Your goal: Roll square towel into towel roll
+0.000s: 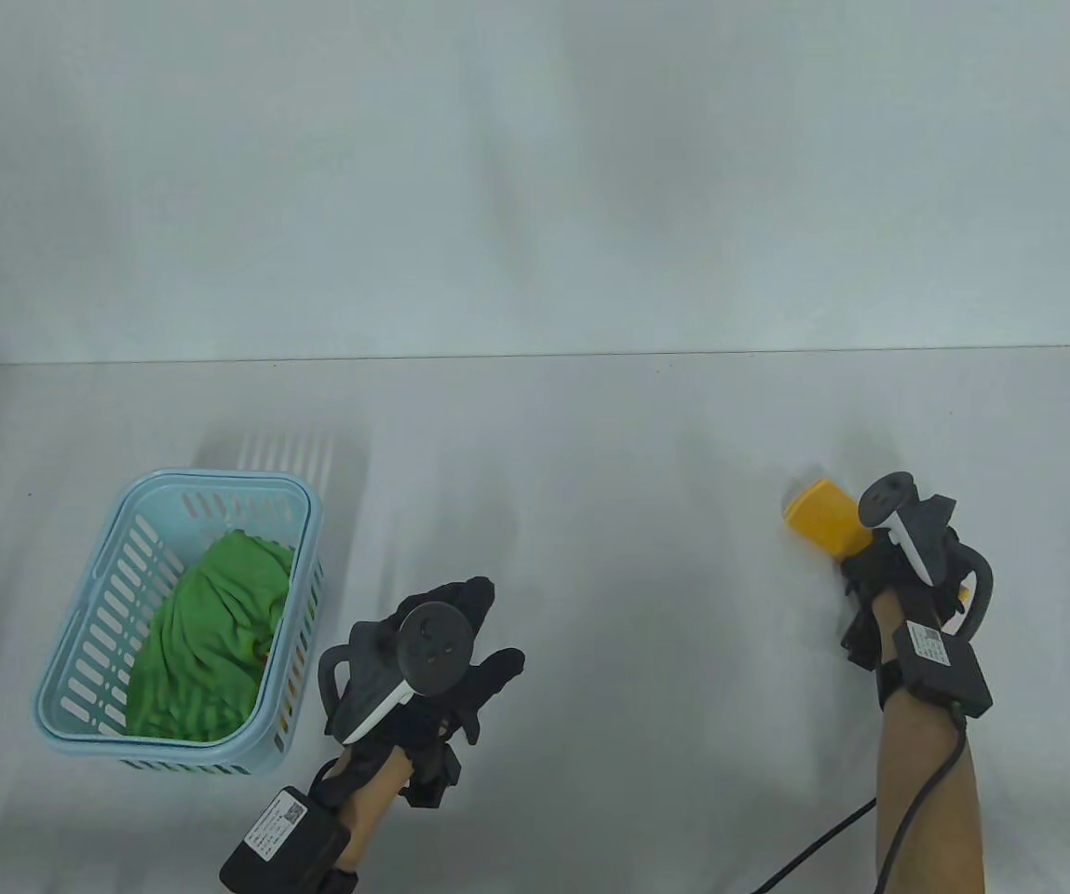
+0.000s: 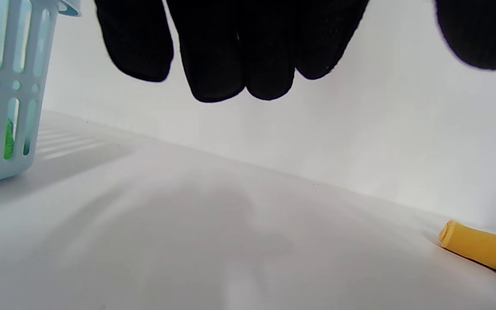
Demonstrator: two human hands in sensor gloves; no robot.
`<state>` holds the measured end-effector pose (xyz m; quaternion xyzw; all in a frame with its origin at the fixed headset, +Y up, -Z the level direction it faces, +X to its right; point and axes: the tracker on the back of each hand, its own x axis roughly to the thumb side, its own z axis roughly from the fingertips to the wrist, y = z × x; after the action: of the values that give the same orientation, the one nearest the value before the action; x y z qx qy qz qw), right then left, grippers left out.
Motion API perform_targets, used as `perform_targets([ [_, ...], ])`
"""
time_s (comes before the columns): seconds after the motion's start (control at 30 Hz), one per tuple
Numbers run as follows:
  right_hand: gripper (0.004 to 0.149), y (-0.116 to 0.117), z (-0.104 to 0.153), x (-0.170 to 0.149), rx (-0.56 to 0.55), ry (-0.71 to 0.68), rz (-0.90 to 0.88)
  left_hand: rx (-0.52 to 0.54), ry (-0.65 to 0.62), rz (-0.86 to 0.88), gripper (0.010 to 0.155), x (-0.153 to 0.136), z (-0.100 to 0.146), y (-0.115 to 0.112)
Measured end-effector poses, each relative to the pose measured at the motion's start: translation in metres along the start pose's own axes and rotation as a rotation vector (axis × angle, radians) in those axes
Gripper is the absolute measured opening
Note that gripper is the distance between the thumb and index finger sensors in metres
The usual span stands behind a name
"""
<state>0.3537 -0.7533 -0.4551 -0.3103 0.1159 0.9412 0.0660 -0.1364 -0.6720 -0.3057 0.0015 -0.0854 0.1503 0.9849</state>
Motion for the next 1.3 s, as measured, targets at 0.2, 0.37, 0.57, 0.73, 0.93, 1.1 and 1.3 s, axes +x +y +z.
perform_targets([
  [0.2, 0.088, -0.006, 0.002, -0.001, -0.001, 0.008, 0.013, 0.0, 0.0, 0.001, 0.083, 0.0, 0.0, 0.001],
  [0.37, 0.09, -0.018, 0.01, -0.002, -0.004, 0.007, 0.008, 0.003, 0.001, -0.003, 0.083, -0.001, -0.001, 0.001],
  [0.57, 0.081, -0.039, 0.032, 0.003, -0.056, -0.027, -0.009, 0.009, 0.013, -0.003, 0.083, -0.002, -0.001, 0.002],
  [0.73, 0.076, -0.065, 0.069, 0.017, -0.148, -0.112, -0.108, 0.023, 0.015, -0.007, 0.084, -0.004, -0.001, 0.005],
  [0.93, 0.077, -0.093, 0.129, 0.046, -0.213, -0.286, -0.14, 0.051, 0.003, -0.013, 0.086, -0.002, 0.003, 0.01],
  [1.1, 0.08, -0.103, 0.186, 0.072, -0.244, -0.469, -0.149, 0.067, -0.01, -0.02, 0.087, 0.001, 0.006, 0.013],
  [1.3, 0.082, -0.095, 0.256, 0.099, -0.27, -0.668, -0.141, 0.1, -0.028, -0.019, 0.088, 0.005, 0.011, 0.02],
])
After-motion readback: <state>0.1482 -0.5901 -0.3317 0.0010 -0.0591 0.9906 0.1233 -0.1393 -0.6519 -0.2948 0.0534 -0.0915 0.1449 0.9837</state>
